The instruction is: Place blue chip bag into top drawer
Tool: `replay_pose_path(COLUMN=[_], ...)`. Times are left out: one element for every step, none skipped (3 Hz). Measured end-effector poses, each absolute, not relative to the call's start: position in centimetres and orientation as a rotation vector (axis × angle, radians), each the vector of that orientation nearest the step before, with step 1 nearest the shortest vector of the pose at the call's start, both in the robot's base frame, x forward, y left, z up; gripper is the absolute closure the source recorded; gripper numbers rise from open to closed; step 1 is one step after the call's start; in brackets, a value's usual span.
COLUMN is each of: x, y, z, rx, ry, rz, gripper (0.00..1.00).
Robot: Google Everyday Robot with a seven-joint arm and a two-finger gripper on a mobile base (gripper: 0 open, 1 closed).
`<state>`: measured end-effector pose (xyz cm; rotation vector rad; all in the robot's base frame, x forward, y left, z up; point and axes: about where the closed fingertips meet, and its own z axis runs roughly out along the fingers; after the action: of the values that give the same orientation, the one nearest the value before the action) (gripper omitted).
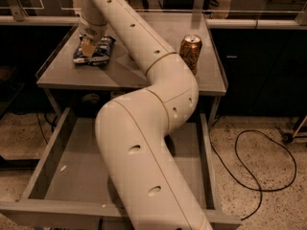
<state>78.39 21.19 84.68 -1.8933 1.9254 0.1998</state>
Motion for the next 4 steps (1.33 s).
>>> replay_pose_path(x=[78.4,78.8,79.1,79.1], y=[21.2,21.5,21.6,21.7], z=[84.7,85.4,88.0,90.5], rx=[-1.893,-1.875,-1.861,-1.855], ry=[1.925,1.904,1.856,1.803], rz=[0.2,0.188,0.14,0.101], gripper=[1.0,1.0,1.0,1.0])
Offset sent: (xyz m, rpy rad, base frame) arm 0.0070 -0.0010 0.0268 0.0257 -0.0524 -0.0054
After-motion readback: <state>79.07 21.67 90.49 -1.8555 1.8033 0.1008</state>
